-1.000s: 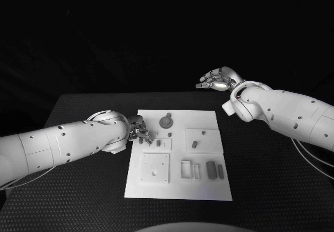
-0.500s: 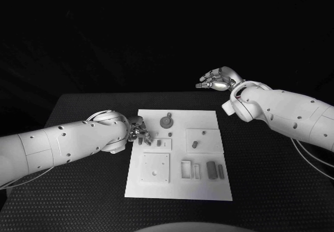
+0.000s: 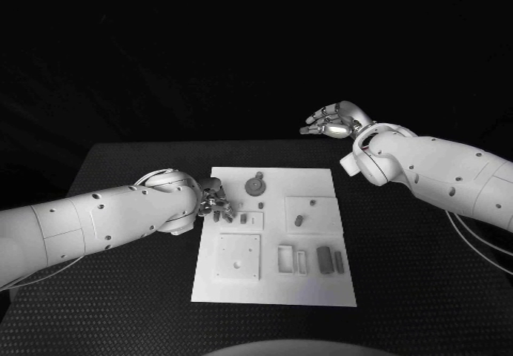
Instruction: Assemble the parts on the task board
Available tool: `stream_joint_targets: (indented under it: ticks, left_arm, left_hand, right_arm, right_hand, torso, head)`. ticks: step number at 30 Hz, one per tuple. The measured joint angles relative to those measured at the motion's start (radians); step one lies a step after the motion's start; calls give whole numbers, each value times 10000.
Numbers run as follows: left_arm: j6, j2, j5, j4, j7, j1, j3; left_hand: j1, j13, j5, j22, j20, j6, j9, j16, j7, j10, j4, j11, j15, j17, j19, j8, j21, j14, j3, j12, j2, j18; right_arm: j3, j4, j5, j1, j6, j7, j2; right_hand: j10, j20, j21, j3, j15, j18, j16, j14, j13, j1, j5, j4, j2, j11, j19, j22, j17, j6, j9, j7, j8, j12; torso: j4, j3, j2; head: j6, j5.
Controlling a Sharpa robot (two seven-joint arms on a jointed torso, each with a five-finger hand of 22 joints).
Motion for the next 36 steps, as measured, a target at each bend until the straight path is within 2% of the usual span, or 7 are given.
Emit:
stream_joint_targets:
  ticks: [9,18,36]
  left_arm:
    - [31,4,-117,-1,-13,-5,0]
    - [53,10,-280,-3,-3,-17,2]
    - [242,18,-404,-3,-3,-8,18]
  left_hand:
    - [0,1,1,-1,-3,-1,2,0,0,11,17,-11,-1,9,34,64,0,2,19,-1,0,-1]
    - [-1,35,318,24,-37,35,5,39,-36,21,28,-21,-18,22,72,115,0,42,30,-1,0,-7]
    - [-71,67,591,43,-20,68,14,80,-2,-9,26,9,1,40,87,214,0,64,29,-1,-71,-10]
  right_arm:
    - [0,5,-1,0,1,0,-7]
    - [0,-3,-3,-1,1,0,3]
    - [-1,-7,-5,-2,3,1,10]
  right_hand:
    - [0,0,0,0,0,1,0,0,1,0,0,0,0,0,0,-2,0,0,0,0,0,0]
    - [0,0,0,0,0,0,0,0,-8,0,0,0,0,0,0,8,-10,0,1,0,0,0]
    - [0,0,-39,0,0,1,0,0,-7,0,0,0,0,0,0,7,-18,0,-8,0,50,0]
  torso:
    - [3,1,-2]
    - [9,0,-7]
    - [12,-5,-7]
  head:
    - [-24,-19]
    - [-19,-12]
    - [-37,-18]
